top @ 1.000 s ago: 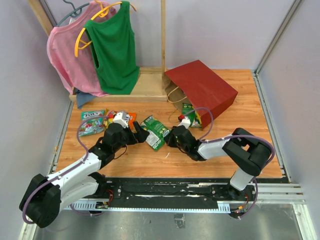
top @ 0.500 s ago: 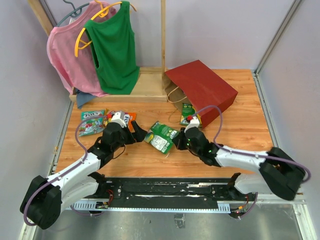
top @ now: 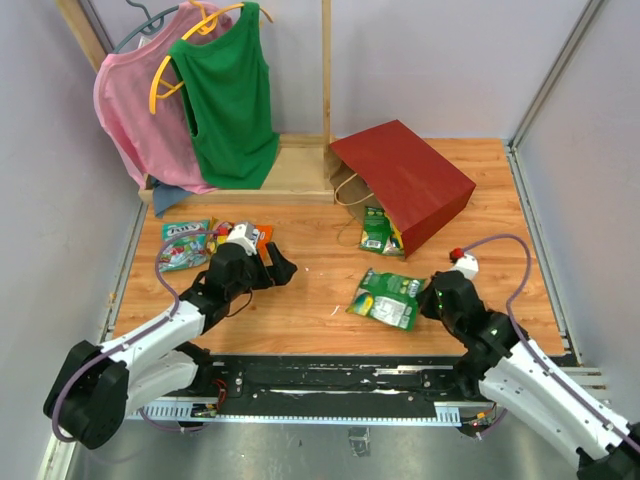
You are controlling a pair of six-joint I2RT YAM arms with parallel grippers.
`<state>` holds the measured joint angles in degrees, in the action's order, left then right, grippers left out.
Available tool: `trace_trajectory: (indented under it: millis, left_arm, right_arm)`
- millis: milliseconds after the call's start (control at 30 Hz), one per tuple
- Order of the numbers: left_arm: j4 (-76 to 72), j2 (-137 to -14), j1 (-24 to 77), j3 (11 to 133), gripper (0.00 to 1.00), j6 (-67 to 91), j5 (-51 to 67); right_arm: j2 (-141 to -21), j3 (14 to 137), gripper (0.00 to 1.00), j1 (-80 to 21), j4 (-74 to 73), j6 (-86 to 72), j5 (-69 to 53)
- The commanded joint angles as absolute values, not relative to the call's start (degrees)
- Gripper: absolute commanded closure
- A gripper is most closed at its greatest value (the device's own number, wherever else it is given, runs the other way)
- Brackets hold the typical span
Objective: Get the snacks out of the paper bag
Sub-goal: Pick up the snack from the center of the board.
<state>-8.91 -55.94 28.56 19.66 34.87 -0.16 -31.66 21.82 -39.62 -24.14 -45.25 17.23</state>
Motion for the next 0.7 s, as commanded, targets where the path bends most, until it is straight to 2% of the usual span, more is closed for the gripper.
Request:
trace_trajectory:
  millis: [0, 167, 300, 667]
  left_arm:
    - [-11.8, -57.9, 28.1, 21.4, 0.0, 34.6, 2.6]
    - [-11.4, -58.8, 28.0, 21.9, 0.0, 34.4, 3.1]
    - [-9.5, -57.5, 28.0, 22.1, 0.0, 33.9, 2.1]
    - [-10.9, -59.8, 28.1, 22.4, 0.0, 34.1, 2.7]
  right_arm:
    - [-30.0, 24.9, 0.99, -30.3, -40.0, -46.1, 17.6]
    - [-34.3, 26.5, 0.99, -17.9, -40.0, -41.0, 11.6]
    - [-36.7, 27.1, 0.99, -12.5, -39.1, -39.9, 7.2]
    - [-37.2, 40.7, 0.99, -12.0, -45.7, -35.7, 3.1]
